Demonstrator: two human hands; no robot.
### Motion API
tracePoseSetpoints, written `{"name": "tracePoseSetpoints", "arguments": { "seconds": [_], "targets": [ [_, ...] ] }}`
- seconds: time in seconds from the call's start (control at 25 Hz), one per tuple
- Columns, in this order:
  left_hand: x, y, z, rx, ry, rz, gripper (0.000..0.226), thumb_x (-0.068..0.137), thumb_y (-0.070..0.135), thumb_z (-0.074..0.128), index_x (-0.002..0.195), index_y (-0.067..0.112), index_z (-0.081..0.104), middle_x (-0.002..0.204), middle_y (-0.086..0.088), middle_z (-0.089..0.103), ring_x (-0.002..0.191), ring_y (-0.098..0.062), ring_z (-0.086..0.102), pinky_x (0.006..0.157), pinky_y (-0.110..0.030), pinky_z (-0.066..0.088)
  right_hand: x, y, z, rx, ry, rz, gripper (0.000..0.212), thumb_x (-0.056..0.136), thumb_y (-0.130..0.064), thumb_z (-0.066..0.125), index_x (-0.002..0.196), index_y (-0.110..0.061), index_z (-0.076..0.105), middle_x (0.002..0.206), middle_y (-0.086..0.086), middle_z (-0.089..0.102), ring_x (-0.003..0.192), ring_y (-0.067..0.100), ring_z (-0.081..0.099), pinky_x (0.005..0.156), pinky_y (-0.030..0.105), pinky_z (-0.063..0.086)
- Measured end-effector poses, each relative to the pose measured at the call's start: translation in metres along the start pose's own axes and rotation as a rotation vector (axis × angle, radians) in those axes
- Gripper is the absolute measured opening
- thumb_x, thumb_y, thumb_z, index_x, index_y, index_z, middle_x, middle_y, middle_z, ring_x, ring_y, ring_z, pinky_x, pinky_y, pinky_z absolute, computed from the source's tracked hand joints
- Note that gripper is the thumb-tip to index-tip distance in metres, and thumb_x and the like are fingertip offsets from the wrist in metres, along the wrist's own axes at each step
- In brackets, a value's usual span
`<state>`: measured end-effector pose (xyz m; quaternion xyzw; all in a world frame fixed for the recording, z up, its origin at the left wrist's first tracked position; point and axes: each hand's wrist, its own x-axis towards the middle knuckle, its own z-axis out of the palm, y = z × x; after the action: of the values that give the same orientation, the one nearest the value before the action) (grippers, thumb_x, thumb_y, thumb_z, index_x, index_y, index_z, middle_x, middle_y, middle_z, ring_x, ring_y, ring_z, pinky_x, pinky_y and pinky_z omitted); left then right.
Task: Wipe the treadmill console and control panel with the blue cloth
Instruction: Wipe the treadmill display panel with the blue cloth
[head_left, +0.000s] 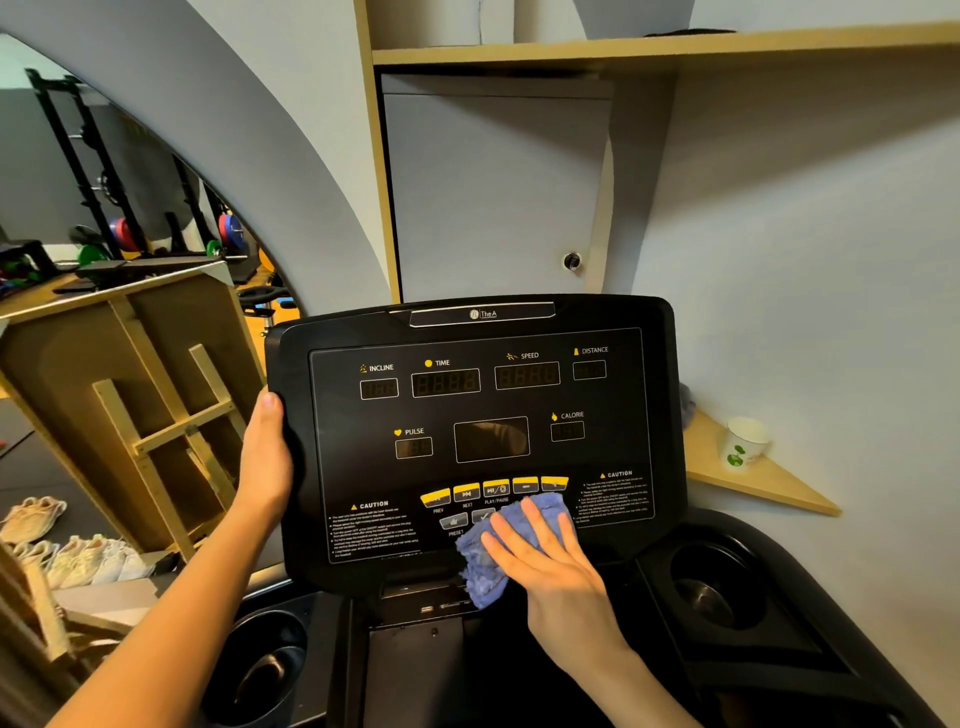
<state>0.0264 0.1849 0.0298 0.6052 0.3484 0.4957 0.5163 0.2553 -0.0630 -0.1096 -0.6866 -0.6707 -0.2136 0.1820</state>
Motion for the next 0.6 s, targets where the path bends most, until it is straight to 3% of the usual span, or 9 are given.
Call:
{"name": "tracePoseSetpoints", "arguments": {
  "seconds": [0.12, 0.32, 0.48, 0.6],
  "targets": [
    [-0.003, 0.003, 0.003, 0.002, 0.006, 0.006, 0.036, 0.103, 0.052, 0.027, 0.115, 0.038, 0.058, 0.118, 0.006, 0.064, 0.113, -0.012, 0.059, 0.093, -0.03, 0.043, -0.01, 0.017, -0.003, -0.012, -0.004, -0.005, 0.071, 0.096, -0.032, 0.043, 0.158, -0.034, 0.01, 0.167, -0.014, 0.008, 0.154, 0.022, 0.008, 0.119, 0.048, 0.014],
    [-0.006, 0.008, 0.005, 0.008, 0.011, -0.002, 0.034, 0.106, 0.046, 0.025, 0.114, 0.038, 0.056, 0.115, 0.009, 0.062, 0.108, -0.006, 0.058, 0.087, -0.024, 0.042, -0.017, 0.033, -0.007, 0.011, 0.014, 0.021, 0.048, 0.109, -0.034, 0.019, 0.158, -0.034, 0.014, 0.161, -0.01, 0.031, 0.153, 0.021, 0.015, 0.121, 0.046, 0.013],
    [-0.009, 0.01, 0.009, 0.002, 0.019, -0.015, 0.033, 0.106, 0.046, 0.024, 0.113, 0.038, 0.056, 0.113, 0.015, 0.061, 0.103, 0.0, 0.058, 0.084, -0.022, 0.04, -0.026, 0.053, -0.008, 0.048, 0.007, 0.041, 0.048, 0.11, -0.038, 0.017, 0.158, -0.039, 0.011, 0.166, -0.018, 0.01, 0.154, 0.019, 0.009, 0.122, 0.046, 0.01],
    [-0.006, 0.007, 0.008, 0.007, 0.038, -0.017, 0.035, 0.106, 0.046, 0.025, 0.122, 0.034, 0.053, 0.114, 0.016, 0.06, 0.106, 0.0, 0.056, 0.088, -0.024, 0.039, -0.034, 0.07, -0.014, 0.05, 0.021, 0.053, 0.049, 0.11, -0.039, 0.015, 0.158, -0.039, 0.01, 0.166, -0.019, 0.008, 0.154, 0.018, 0.008, 0.121, 0.046, 0.008]
  ]
}}
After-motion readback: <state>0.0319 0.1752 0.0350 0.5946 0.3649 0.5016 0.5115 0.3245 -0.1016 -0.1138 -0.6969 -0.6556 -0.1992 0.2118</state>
